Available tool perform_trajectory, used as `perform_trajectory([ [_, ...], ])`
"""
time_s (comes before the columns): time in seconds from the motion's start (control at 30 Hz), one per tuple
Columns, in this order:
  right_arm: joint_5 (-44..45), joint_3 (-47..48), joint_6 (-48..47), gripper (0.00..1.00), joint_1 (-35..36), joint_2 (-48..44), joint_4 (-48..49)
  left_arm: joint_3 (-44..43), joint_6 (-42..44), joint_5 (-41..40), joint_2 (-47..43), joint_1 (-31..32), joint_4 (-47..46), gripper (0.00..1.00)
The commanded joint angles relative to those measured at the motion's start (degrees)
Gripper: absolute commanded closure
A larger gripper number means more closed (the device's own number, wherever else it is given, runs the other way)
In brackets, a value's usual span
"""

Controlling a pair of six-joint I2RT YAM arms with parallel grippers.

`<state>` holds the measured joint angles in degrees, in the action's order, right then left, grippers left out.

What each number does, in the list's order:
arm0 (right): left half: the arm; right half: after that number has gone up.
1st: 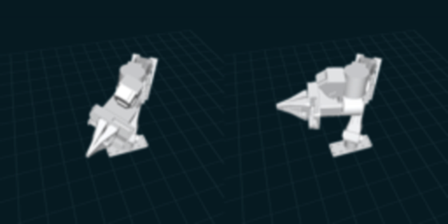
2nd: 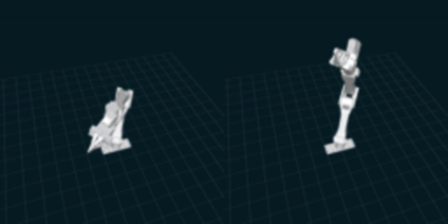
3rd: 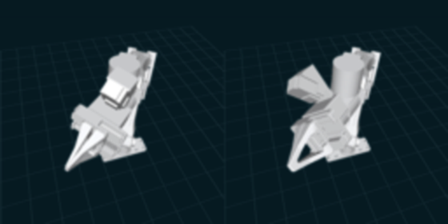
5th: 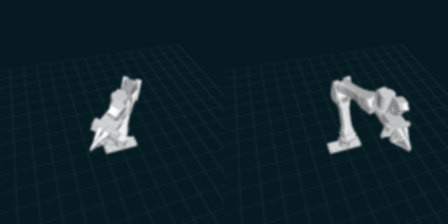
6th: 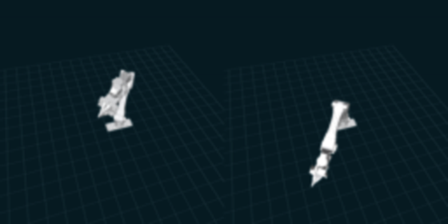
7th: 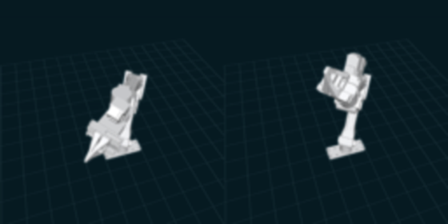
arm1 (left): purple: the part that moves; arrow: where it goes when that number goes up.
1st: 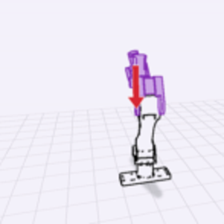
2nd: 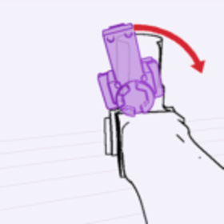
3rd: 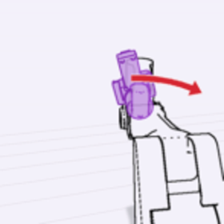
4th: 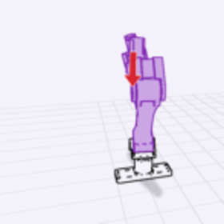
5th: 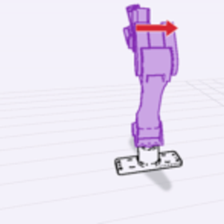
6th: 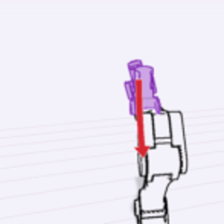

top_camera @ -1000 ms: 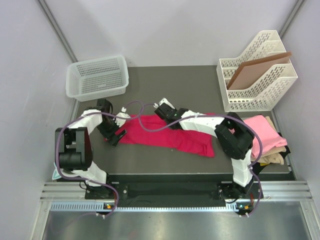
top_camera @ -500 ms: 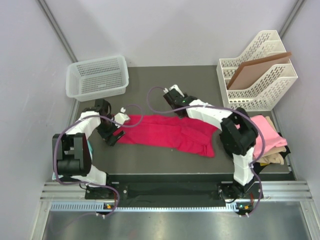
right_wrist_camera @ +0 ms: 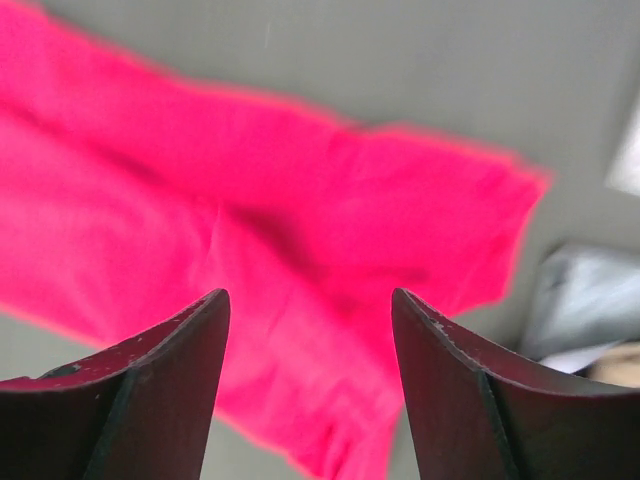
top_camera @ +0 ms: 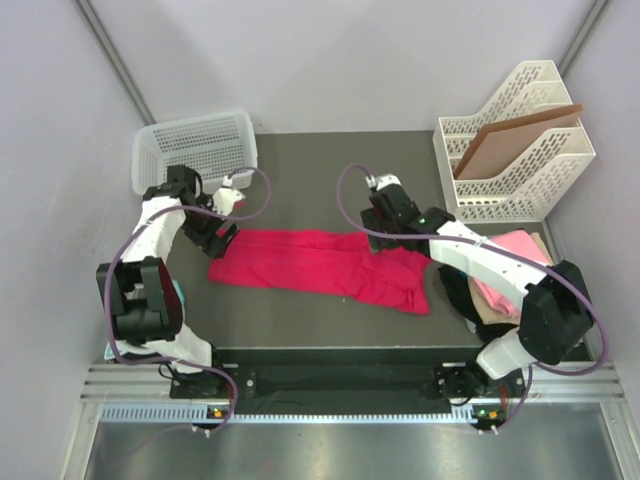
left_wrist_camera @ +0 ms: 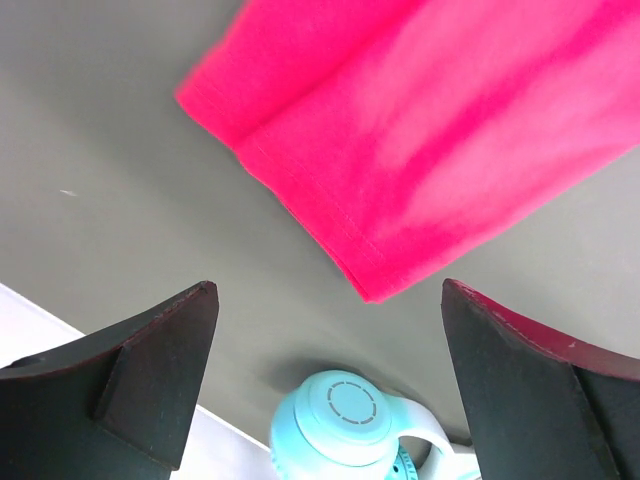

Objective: Fold and stack the t-shirts
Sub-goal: Fold the other side of the tshirt into a rectangle

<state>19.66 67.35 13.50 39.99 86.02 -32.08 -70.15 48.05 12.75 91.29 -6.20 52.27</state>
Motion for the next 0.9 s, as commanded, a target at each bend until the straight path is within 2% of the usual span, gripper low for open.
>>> perform_trajectory([
  [0.0, -16.54, -7.03, 11.10, 0.36, -3.07, -2.78, 1.04, -5.78, -1.12, 6.23, 0.56, -0.13, 5.03, 0.02],
  [0.13, -19.31, -11.36, 15.59, 0.46, -8.94, -2.61, 3.16, -6.14, -1.64, 6.23, 2.31, 0.57, 4.95, 0.02],
  [0.2, -20.80, -12.59, 15.95, 0.48, -10.62, -2.52, 3.51, -4.56, -1.73, 5.18, 2.67, 0.75, 3.90, 0.03],
  [0.23, -20.72, -12.94, 16.38, 0.56, -12.55, -2.43, 3.60, -3.69, -1.73, 4.57, 2.84, 0.75, 2.41, 0.03],
  [0.33, -22.55, -13.65, 15.95, 0.70, -17.81, -0.33, 4.65, -0.17, -1.65, 2.28, 3.02, 0.66, -0.06, 0.03],
  [0.5, -28.53, -13.30, 14.63, 0.72, -23.01, 6.43, 8.51, 0.98, -2.00, 2.19, 3.81, -0.39, -0.77, 0.04],
  [0.67, -31.52, -11.90, 13.14, 0.73, -24.78, 13.63, 9.84, 1.24, -1.65, 1.40, 2.94, -0.40, -0.42, 0.04],
  [0.77, -27.42, -10.49, 11.55, 0.74, -24.87, 14.10, 8.35, 0.89, -1.47, 1.31, 2.14, -0.48, 0.11, 0.04],
  [0.87, -19.96, -8.48, 10.33, 0.74, -24.87, 8.76, 6.33, 0.19, -1.30, 1.40, 1.27, -0.48, 0.73, 0.04],
])
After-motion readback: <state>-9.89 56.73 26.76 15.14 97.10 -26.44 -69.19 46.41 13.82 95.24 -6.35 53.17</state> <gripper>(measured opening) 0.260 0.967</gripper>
